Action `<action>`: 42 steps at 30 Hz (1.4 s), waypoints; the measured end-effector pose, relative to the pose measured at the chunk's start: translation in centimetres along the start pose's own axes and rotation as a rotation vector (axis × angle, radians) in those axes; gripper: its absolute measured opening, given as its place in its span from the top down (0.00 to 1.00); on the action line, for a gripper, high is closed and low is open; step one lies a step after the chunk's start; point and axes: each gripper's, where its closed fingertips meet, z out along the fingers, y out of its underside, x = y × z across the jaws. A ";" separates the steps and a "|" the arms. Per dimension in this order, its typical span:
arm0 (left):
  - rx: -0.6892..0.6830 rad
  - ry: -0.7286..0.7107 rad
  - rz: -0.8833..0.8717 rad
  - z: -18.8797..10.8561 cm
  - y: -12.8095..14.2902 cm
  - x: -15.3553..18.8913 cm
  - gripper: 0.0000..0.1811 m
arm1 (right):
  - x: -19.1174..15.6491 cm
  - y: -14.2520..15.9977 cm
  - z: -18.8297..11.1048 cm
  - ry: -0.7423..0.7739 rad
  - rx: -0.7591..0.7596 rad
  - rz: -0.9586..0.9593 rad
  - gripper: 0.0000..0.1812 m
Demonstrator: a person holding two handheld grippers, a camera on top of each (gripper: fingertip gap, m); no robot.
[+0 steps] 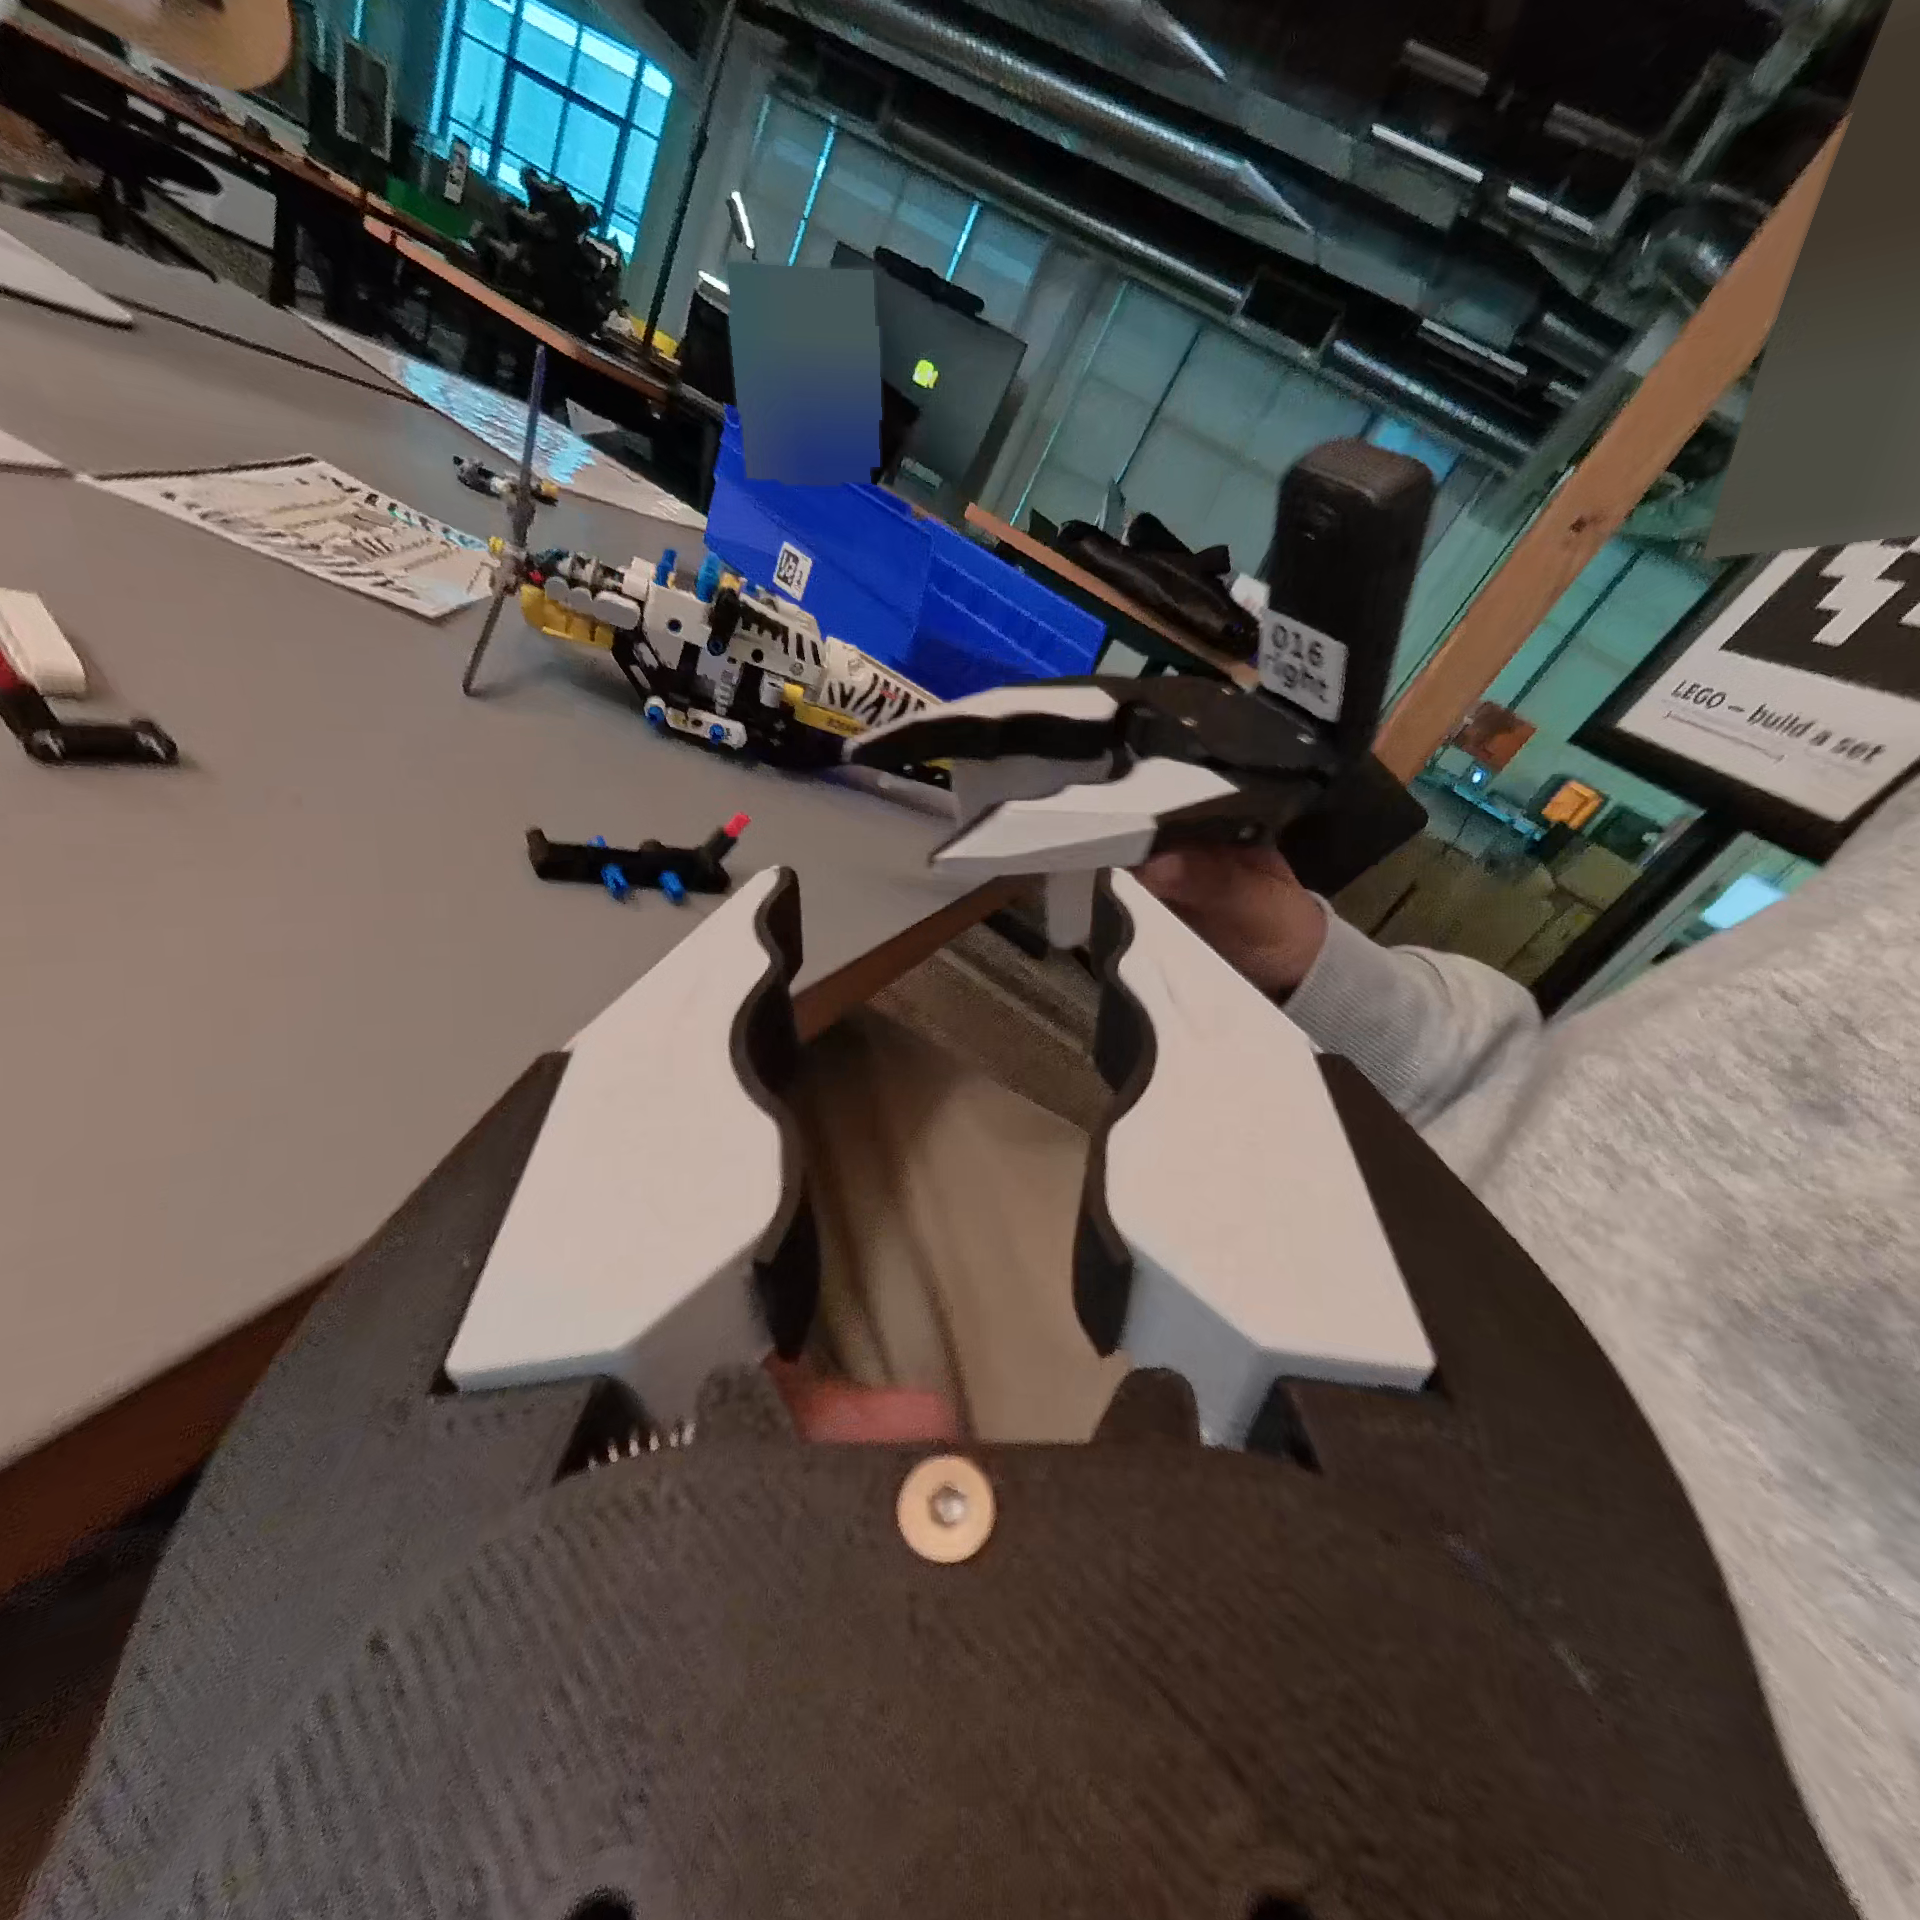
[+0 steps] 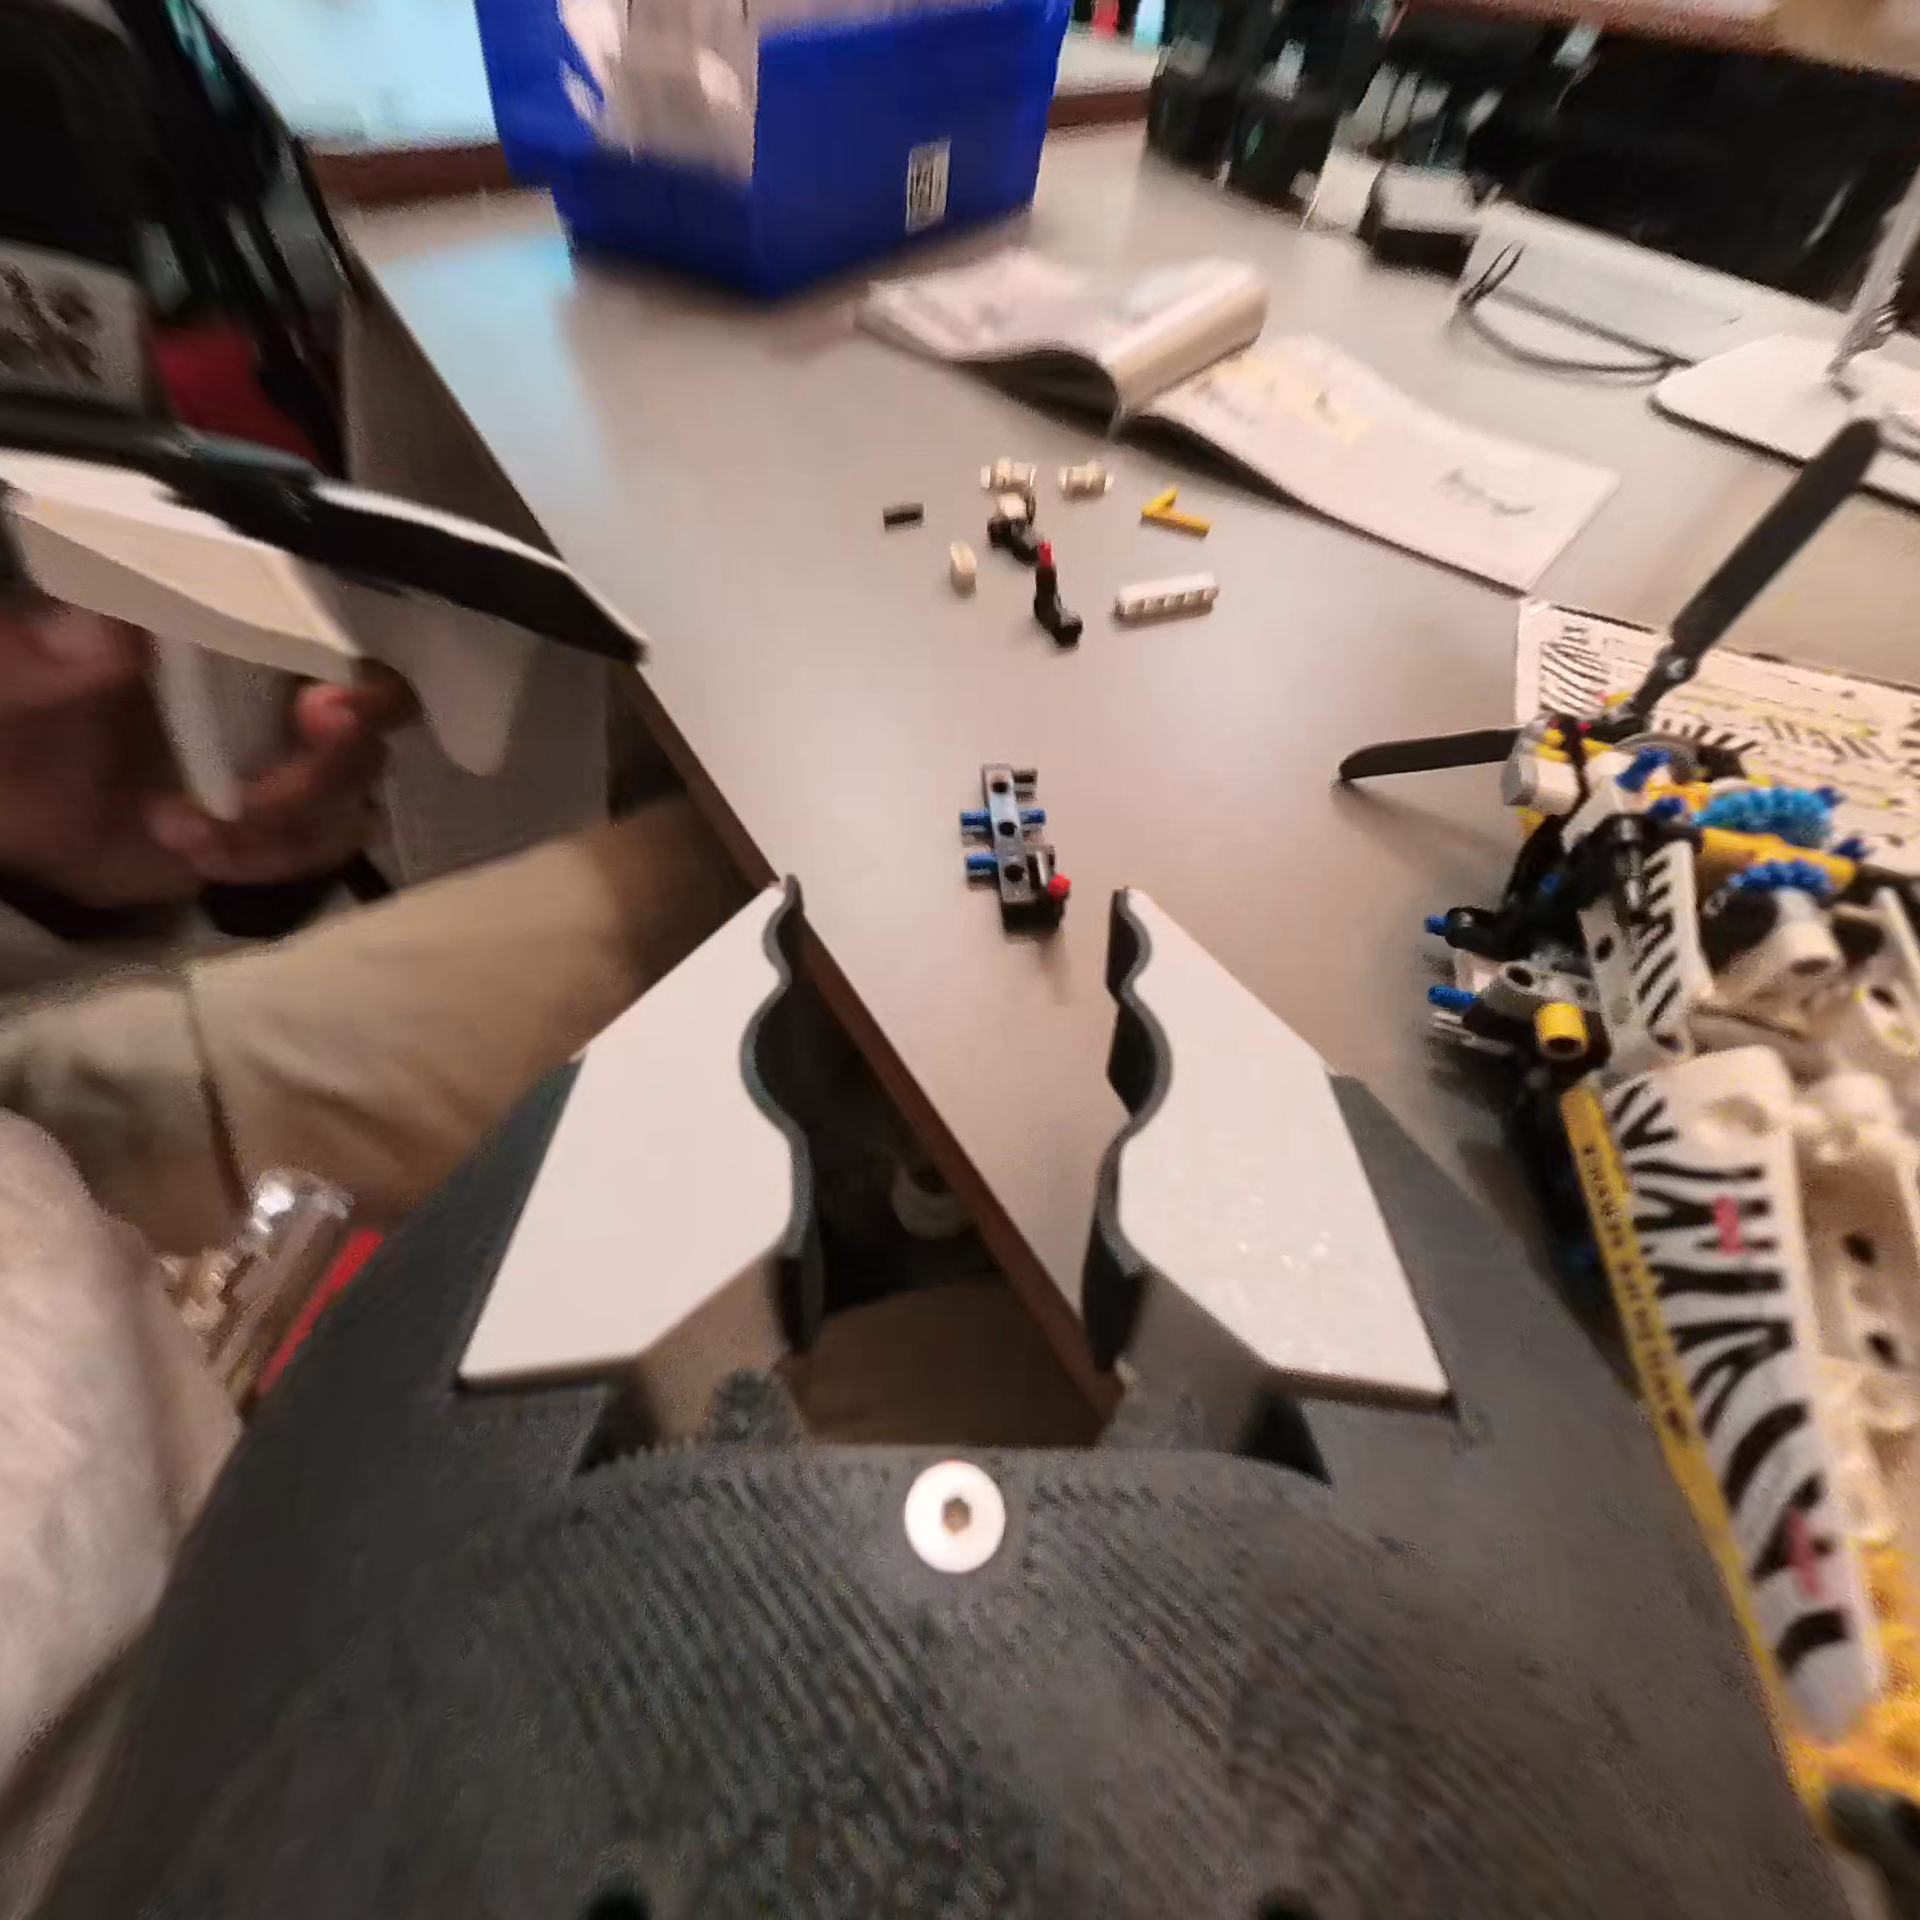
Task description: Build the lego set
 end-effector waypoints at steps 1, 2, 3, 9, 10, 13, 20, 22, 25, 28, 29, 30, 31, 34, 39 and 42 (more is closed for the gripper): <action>-0.025 -0.006 0.018 0.4 -0.2 -0.4 0.70 | -0.4 -0.3 -0.5 -0.008 0.047 0.025 0.71; -0.073 -0.016 0.039 0.7 0.0 -0.8 0.74 | -0.7 -0.5 -1.0 -0.009 0.079 0.035 0.72; -0.111 -0.028 0.078 1.1 0.1 -1.2 0.78 | -0.6 -0.6 -1.4 0.011 0.096 0.036 0.75; -0.096 -0.107 0.301 3.0 -0.4 -2.5 0.97 | 0.4 0.2 -1.3 0.128 0.040 -0.012 0.75; -0.076 -0.075 0.281 3.3 -0.4 -2.5 1.00 | 0.5 0.0 -1.1 0.145 0.057 -0.010 0.73; -0.059 0.008 0.158 3.9 0.1 -2.9 1.00 | 0.6 -3.7 -1.9 0.177 0.207 0.023 0.92; 0.106 -0.052 0.234 5.2 -3.6 -3.5 1.00 | 6.6 -12.6 -3.6 0.361 0.460 0.008 1.00; 0.138 -0.063 0.257 6.0 -3.9 -3.1 1.00 | 7.3 -13.7 -3.0 0.243 0.539 0.199 1.00; 0.127 -0.074 0.277 6.8 -3.3 -2.5 1.00 | 8.4 -14.0 -2.2 0.176 0.562 0.324 1.00; 0.109 -0.053 0.307 6.6 -3.6 -1.5 1.00 | 7.9 -14.4 -1.1 0.163 0.493 0.254 1.00; 0.100 -0.050 0.294 6.4 -3.7 -1.3 1.00 | 7.4 -14.7 -0.9 0.151 0.485 0.224 1.00; 0.102 -0.046 0.277 6.0 -3.7 -0.9 1.00 | 6.7 -15.0 -0.7 0.132 0.482 0.197 1.00; 0.118 -0.048 0.253 5.5 -3.8 -0.5 1.00 | 5.9 -15.1 -0.7 0.115 0.484 0.174 1.00; 0.175 -0.106 0.138 3.4 -4.1 0.3 1.00 | 4.0 -15.3 -1.2 0.111 0.524 0.149 1.00; 0.183 -0.203 0.067 0.5 -4.7 1.7 1.00 | 0.4 -16.0 -2.7 0.037 0.522 0.110 1.00; 0.168 -0.311 0.124 -0.6 -4.5 2.4 1.00 | -0.8 -16.3 -4.4 0.051 0.545 0.026 1.00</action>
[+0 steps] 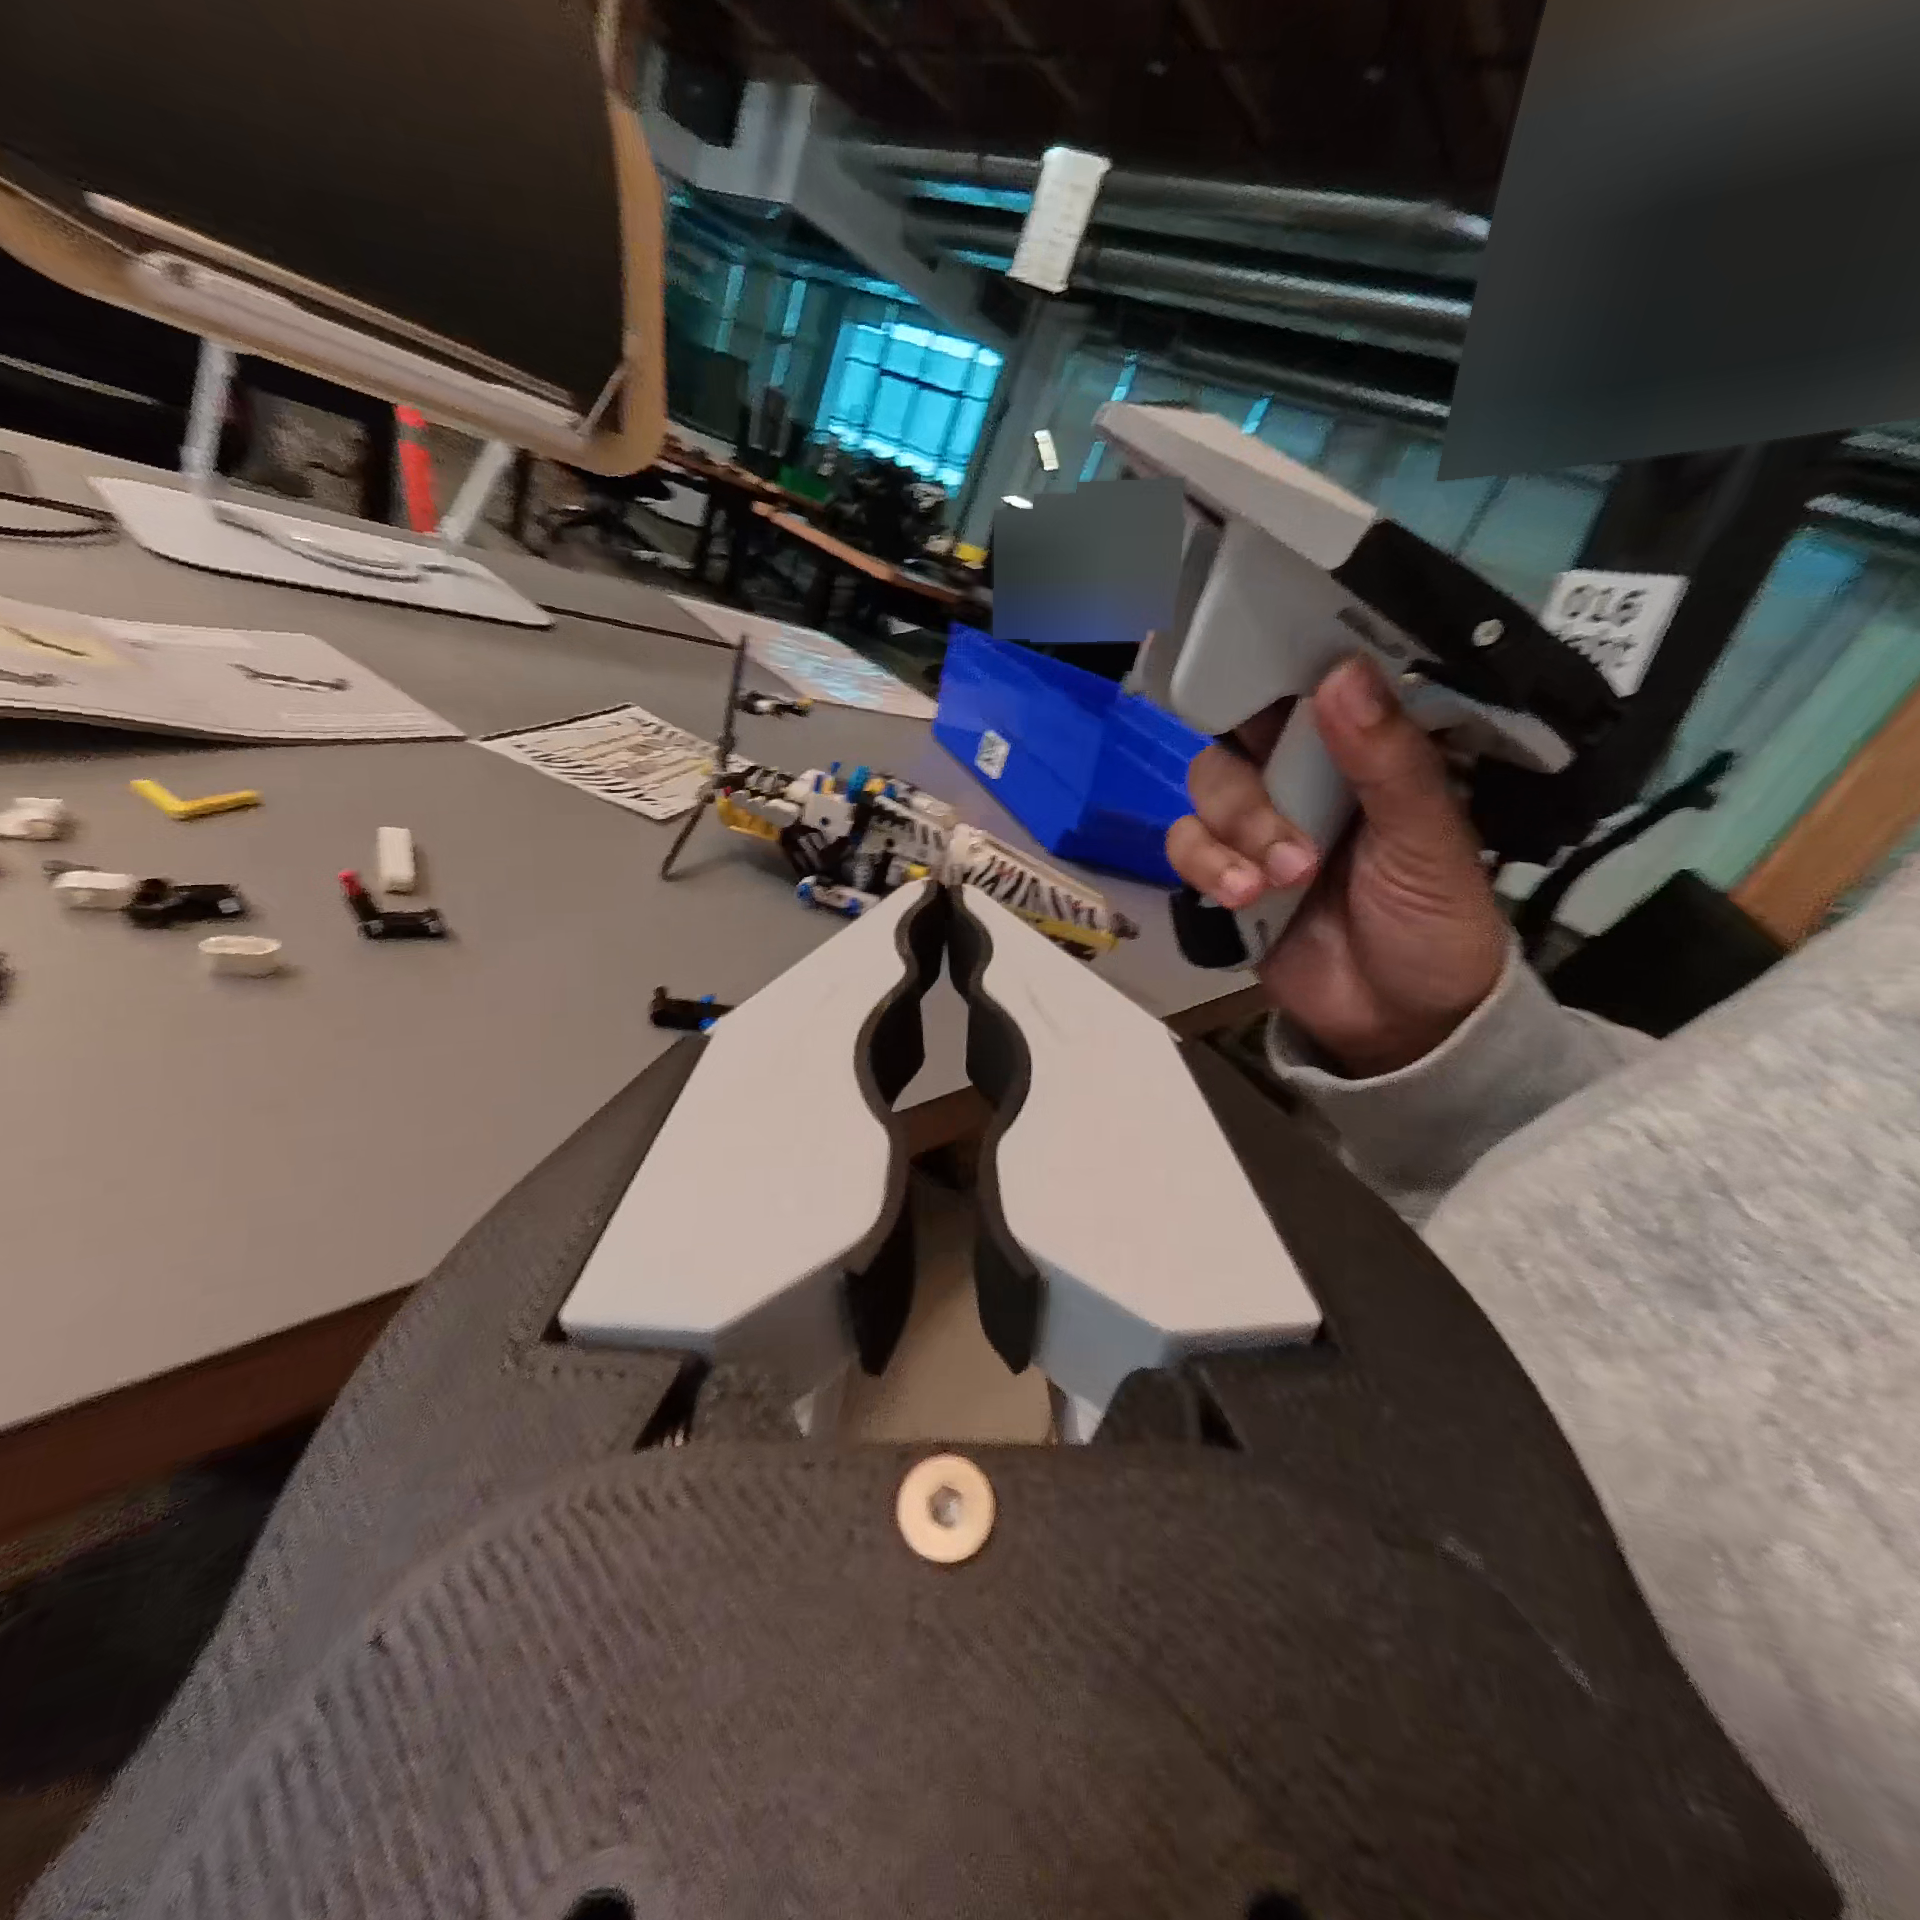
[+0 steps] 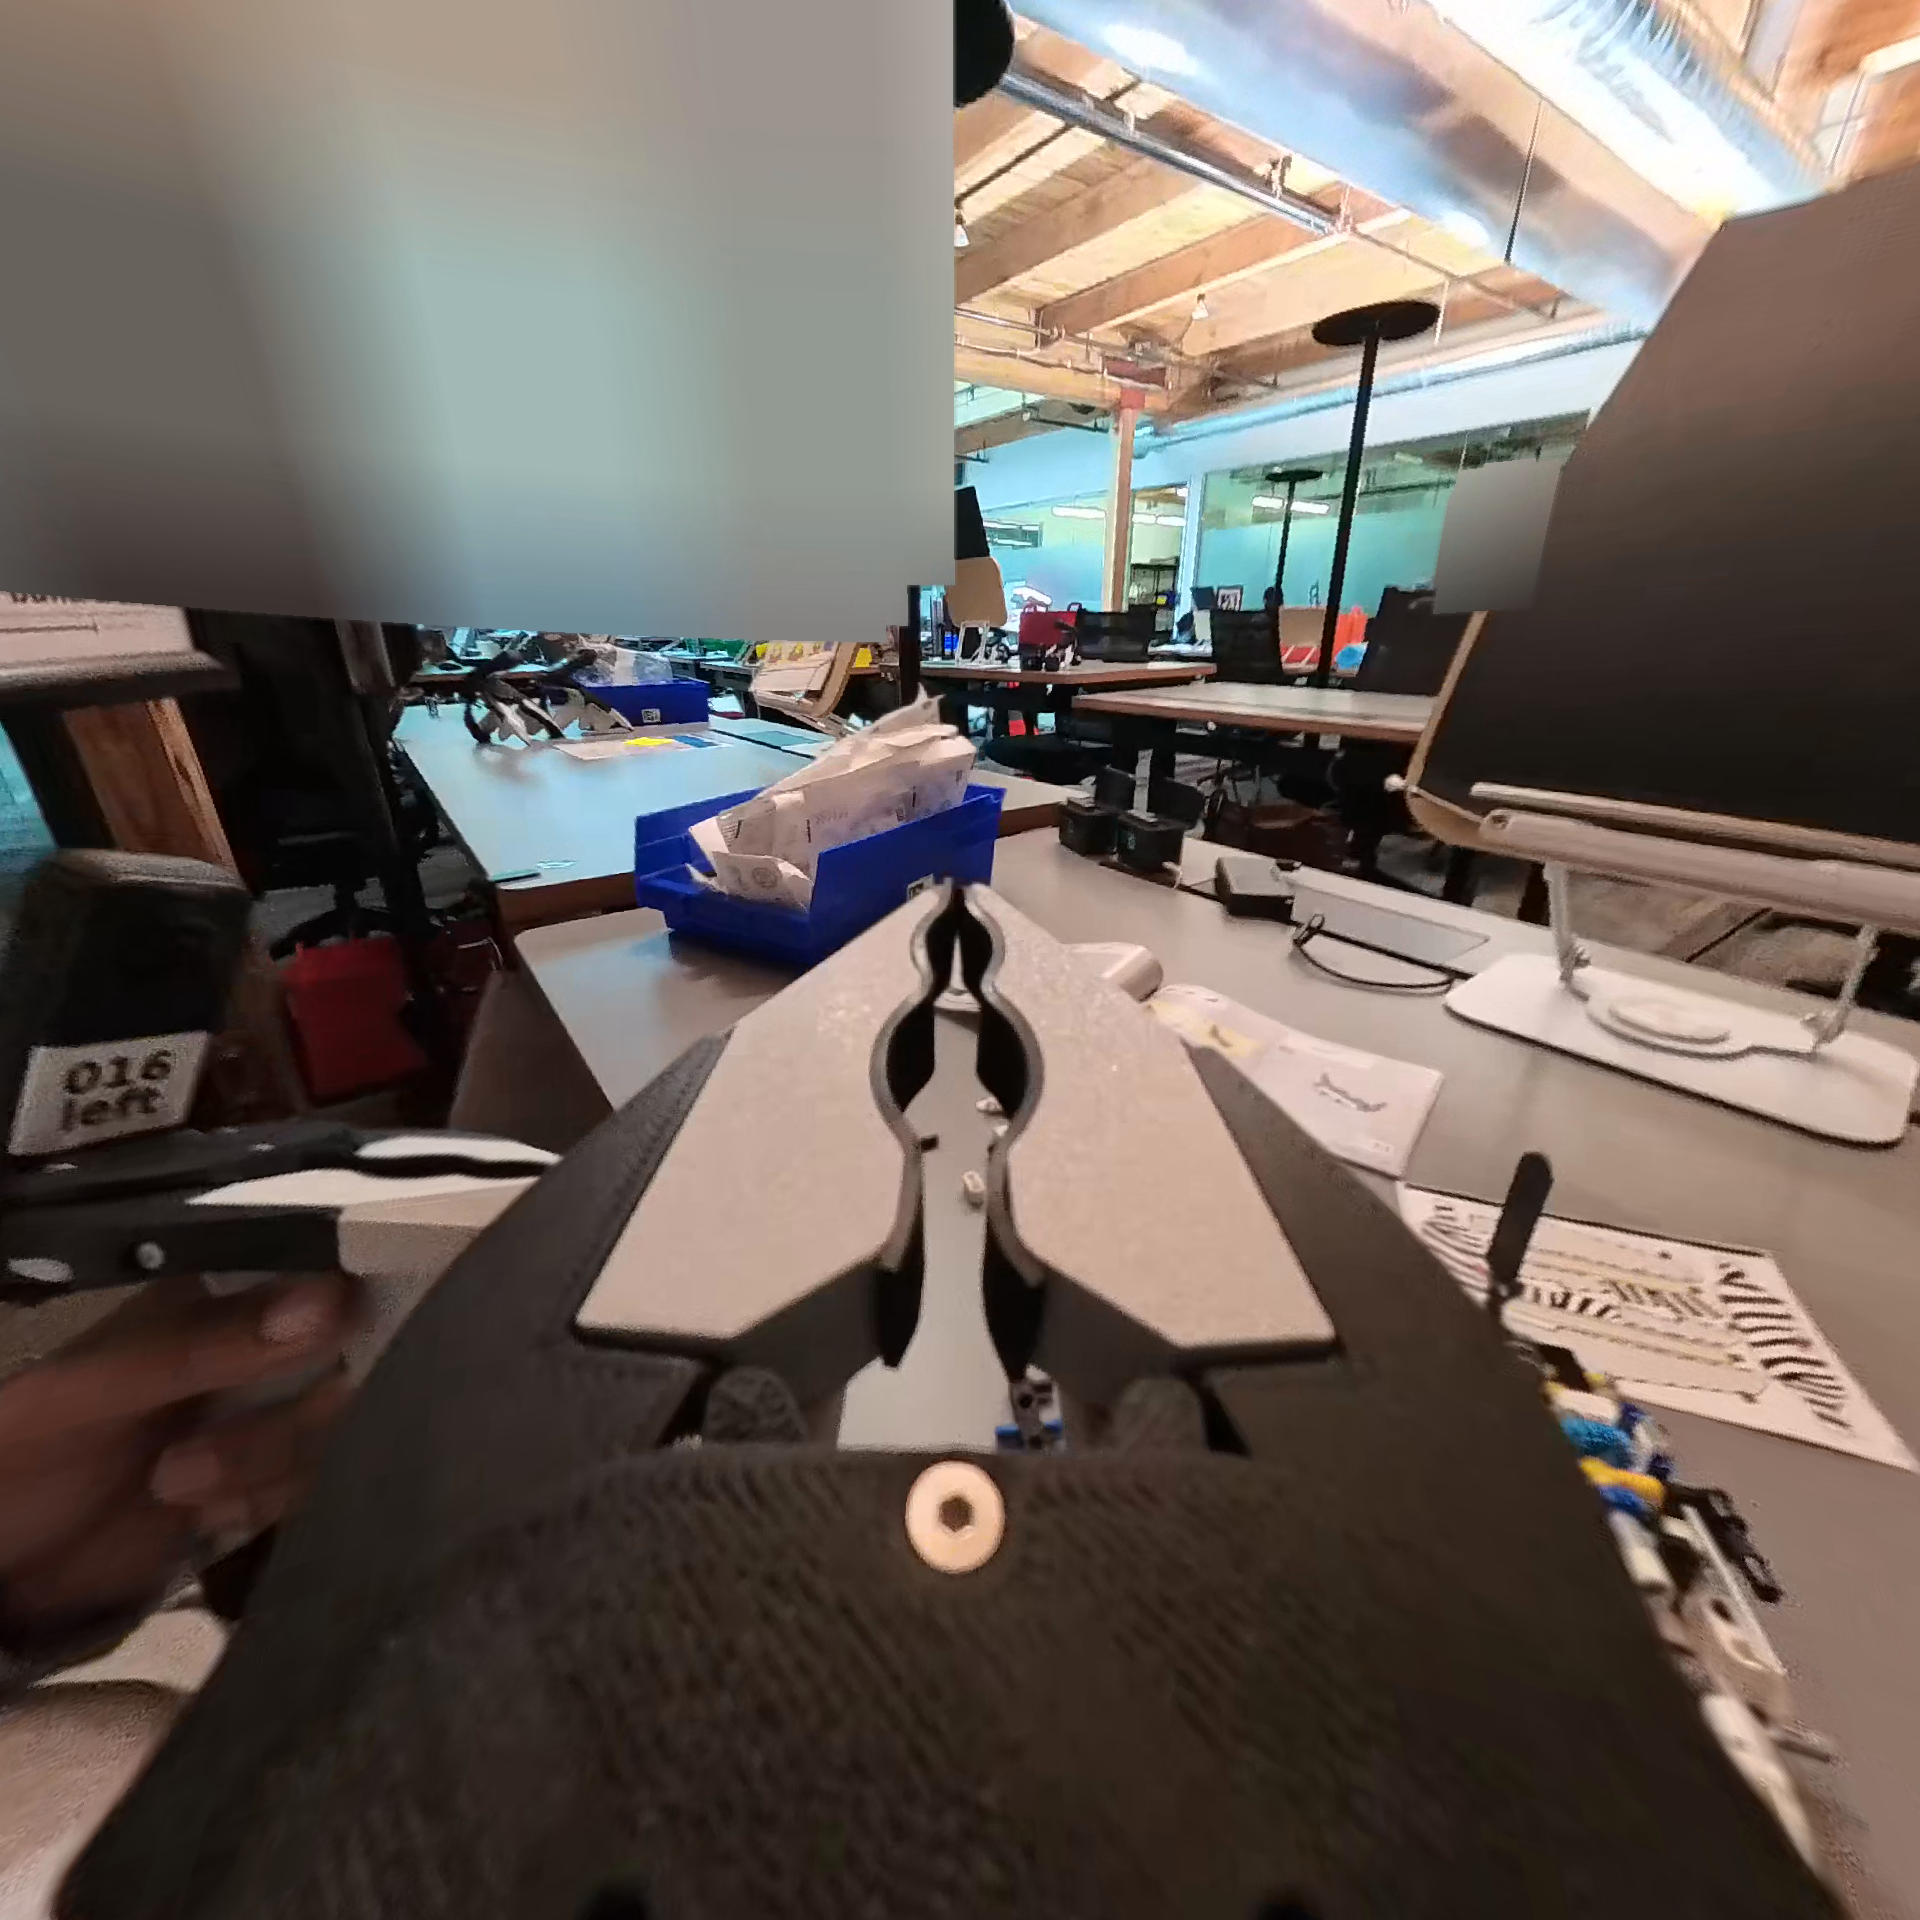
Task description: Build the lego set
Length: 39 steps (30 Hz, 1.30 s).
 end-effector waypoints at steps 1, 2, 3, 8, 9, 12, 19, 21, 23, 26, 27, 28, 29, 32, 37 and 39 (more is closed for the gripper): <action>-0.002 -0.048 0.023 -0.3 0.2 -0.1 1.00 | -0.2 -0.1 -0.4 -0.002 0.002 -0.019 1.00; -0.003 -0.091 0.043 -0.6 0.5 -0.1 1.00 | -0.5 0.0 -0.8 -0.008 -0.001 -0.027 1.00; -0.010 -0.121 0.059 -0.7 0.8 -0.1 1.00 | -0.8 0.2 -1.3 -0.021 -0.010 -0.024 0.99; -0.066 -0.109 0.053 0.7 1.8 0.5 1.00 | -0.7 1.7 -3.7 -0.061 -0.021 0.069 0.92; -0.069 -0.096 0.035 1.2 1.9 0.5 1.00 | -0.3 2.0 -3.9 -0.060 -0.020 0.087 0.92; -0.106 -0.077 0.012 2.7 2.7 -0.4 1.00 | 1.3 4.3 -4.3 -0.031 -0.077 0.096 0.92; -0.220 -0.111 0.064 5.4 4.0 -6.8 1.00 | 1.1 11.9 -2.4 -0.057 -0.298 0.183 0.88; -0.253 -0.121 0.058 6.0 4.0 -9.2 1.00 | 0.2 12.8 -1.2 -0.093 -0.323 0.255 0.87; -0.274 -0.109 0.042 6.6 3.5 -10.8 1.00 | 0.1 13.5 0.0 -0.109 -0.340 0.279 0.86; -0.278 -0.106 0.048 7.5 2.3 -12.7 1.00 | 1.4 14.0 1.2 -0.079 -0.394 0.256 0.86; -0.281 -0.099 0.037 7.7 2.0 -13.1 1.00 | 1.9 13.6 1.4 -0.067 -0.391 0.251 0.86; -0.291 -0.065 0.003 7.9 1.9 -13.0 1.00 | 2.3 12.9 1.5 -0.053 -0.376 0.246 0.86; -0.286 -0.035 -0.037 8.0 1.7 -12.9 1.00 | 2.6 12.2 1.6 -0.038 -0.358 0.241 0.86; -0.233 -0.062 -0.150 7.9 0.6 -14.3 1.00 | 3.1 10.8 1.4 0.009 -0.351 0.216 0.85; -0.219 -0.056 -0.095 7.7 -1.0 -15.6 0.97 | 3.0 12.4 0.2 0.047 -0.503 0.172 0.82; -0.344 -0.045 -0.072 7.9 0.6 -15.8 0.89 | 2.9 14.4 -0.6 0.060 -0.608 0.145 0.82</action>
